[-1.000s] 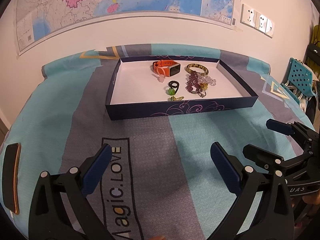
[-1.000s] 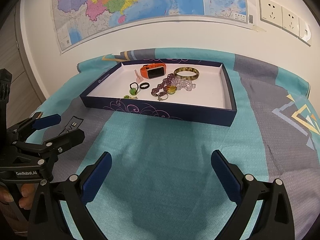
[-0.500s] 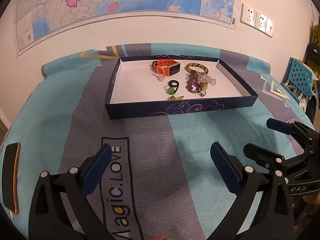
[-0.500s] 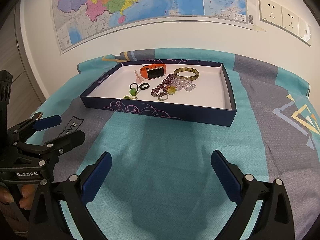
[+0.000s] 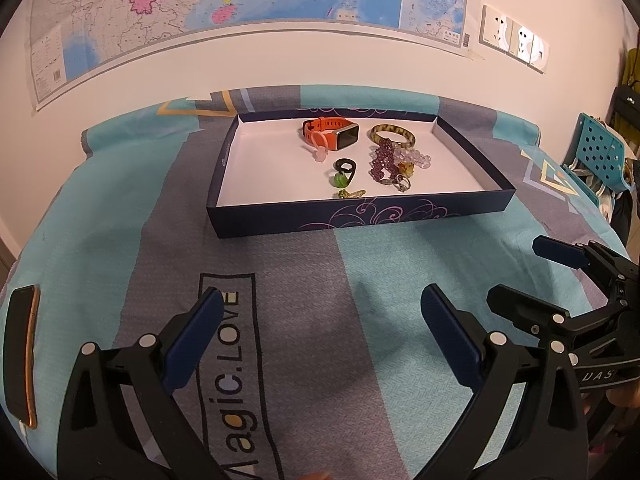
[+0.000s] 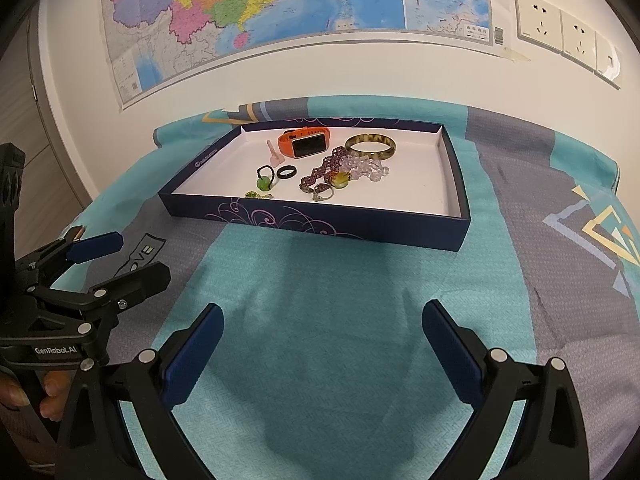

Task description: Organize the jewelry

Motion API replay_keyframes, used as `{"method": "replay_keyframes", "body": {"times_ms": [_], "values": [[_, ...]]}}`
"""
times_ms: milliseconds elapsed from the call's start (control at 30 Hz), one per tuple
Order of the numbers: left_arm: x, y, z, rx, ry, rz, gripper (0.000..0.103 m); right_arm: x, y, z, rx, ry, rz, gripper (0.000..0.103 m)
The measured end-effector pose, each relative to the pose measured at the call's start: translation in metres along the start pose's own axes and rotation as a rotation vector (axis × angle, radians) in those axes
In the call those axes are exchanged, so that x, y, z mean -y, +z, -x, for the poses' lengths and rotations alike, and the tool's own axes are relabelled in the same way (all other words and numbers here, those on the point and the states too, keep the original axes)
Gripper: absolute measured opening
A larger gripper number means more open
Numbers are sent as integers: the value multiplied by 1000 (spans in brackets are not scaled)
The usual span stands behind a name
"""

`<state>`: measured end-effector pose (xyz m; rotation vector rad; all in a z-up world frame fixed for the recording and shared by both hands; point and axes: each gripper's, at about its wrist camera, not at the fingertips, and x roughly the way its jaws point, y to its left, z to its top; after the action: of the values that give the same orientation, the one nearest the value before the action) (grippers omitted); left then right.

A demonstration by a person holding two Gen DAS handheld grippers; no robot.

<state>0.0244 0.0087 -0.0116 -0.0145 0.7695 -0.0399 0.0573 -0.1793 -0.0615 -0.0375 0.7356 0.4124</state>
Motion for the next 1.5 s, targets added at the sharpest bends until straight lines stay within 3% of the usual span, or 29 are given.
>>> {"method": "replay_keyframes", "body": {"times_ms": [1500], "values": [[1,1,-1,15,-18,-3,97,3,-1,2,0,-16,8,96]]}}
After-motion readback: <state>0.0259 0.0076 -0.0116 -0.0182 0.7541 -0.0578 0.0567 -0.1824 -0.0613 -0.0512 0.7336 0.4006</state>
